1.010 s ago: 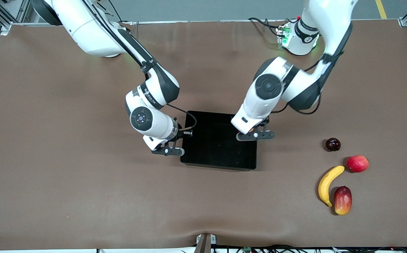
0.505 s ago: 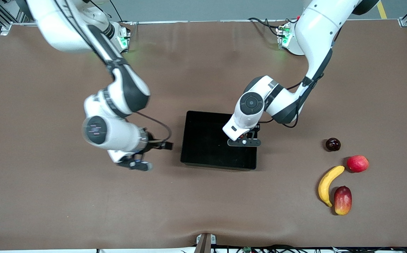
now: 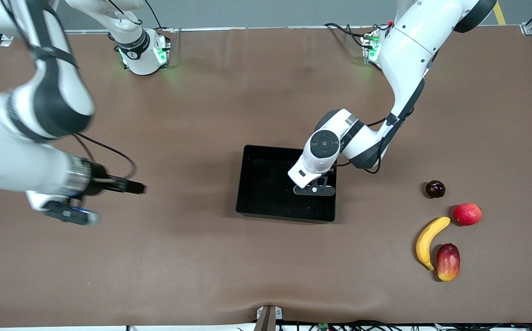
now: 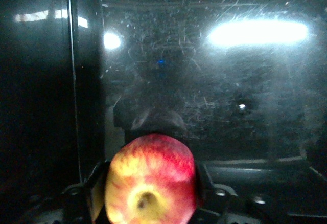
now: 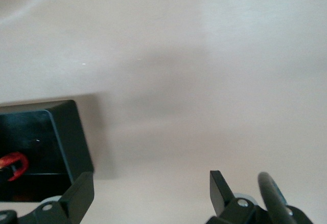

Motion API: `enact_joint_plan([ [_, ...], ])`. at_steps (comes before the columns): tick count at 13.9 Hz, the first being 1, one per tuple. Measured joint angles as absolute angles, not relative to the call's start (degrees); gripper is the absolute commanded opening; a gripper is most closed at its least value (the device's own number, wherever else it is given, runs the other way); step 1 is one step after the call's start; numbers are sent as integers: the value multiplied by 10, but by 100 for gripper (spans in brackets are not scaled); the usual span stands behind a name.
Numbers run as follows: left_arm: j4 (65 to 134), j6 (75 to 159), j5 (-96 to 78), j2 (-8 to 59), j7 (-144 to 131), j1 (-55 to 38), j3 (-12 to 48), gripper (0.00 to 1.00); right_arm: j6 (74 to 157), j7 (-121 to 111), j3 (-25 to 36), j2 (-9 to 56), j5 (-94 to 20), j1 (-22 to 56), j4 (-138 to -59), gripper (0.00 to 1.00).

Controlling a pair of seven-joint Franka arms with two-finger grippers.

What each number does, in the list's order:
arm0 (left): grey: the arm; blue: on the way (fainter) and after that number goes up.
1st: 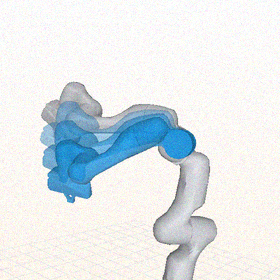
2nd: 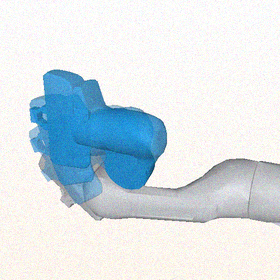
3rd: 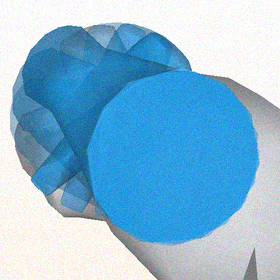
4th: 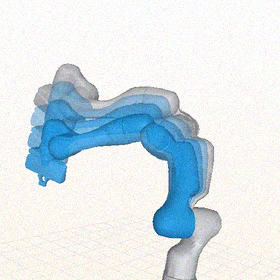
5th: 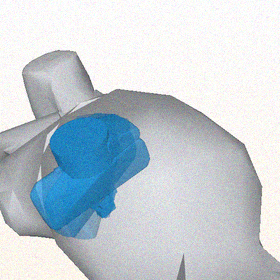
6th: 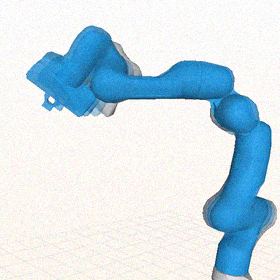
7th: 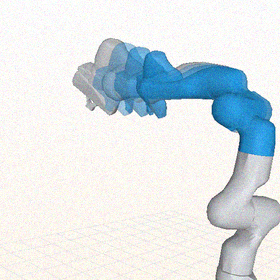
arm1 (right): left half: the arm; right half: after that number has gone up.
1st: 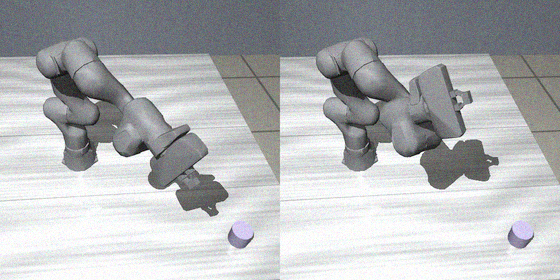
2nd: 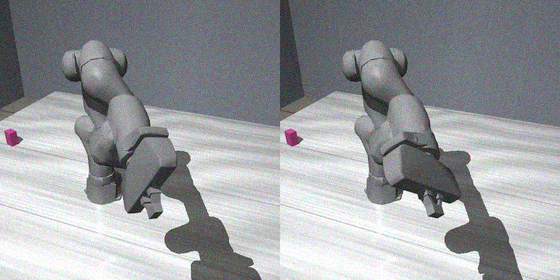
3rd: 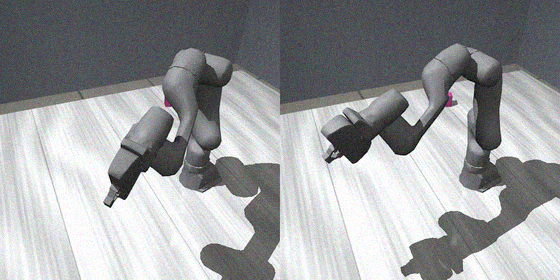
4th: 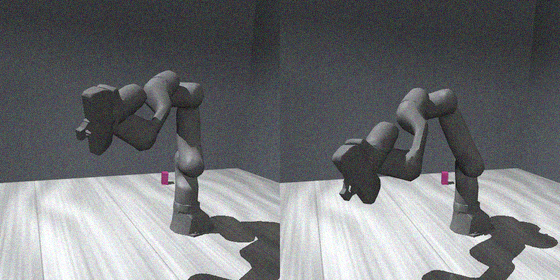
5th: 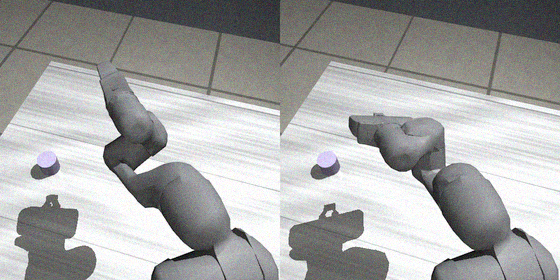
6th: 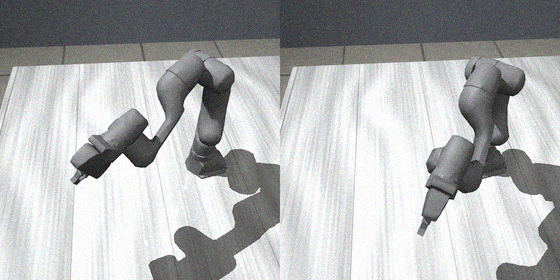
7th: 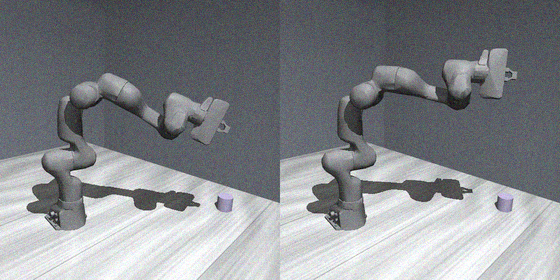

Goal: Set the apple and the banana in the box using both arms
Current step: 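Release the apple into the box while the right gripper withdraws, then move the left gripper to the yellow banana and grasp it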

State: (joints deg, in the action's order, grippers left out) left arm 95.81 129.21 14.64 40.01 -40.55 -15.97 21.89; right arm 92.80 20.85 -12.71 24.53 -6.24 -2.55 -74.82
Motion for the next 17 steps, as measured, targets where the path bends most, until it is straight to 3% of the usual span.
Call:
enact_joint_plan([
  [3,941,1277,147,370,-406,-154,217,100,887,180,-98,195,-49,-50,-748,100],
  [6,918,1204,147,296,-383,-111,214,100,845,149,-62,148,-37,-50,-747,100],
  [9,908,1164,147,264,-262,-32,212,100,795,50,16,99,-33,-35,-746,100],
  [13,906,1180,146,303,-16,86,208,100,756,12,59,51,-30,-29,-756,100],
  [17,902,1254,178,364,119,113,206,100,757,12,59,7,-9,-16,-802,100],
])
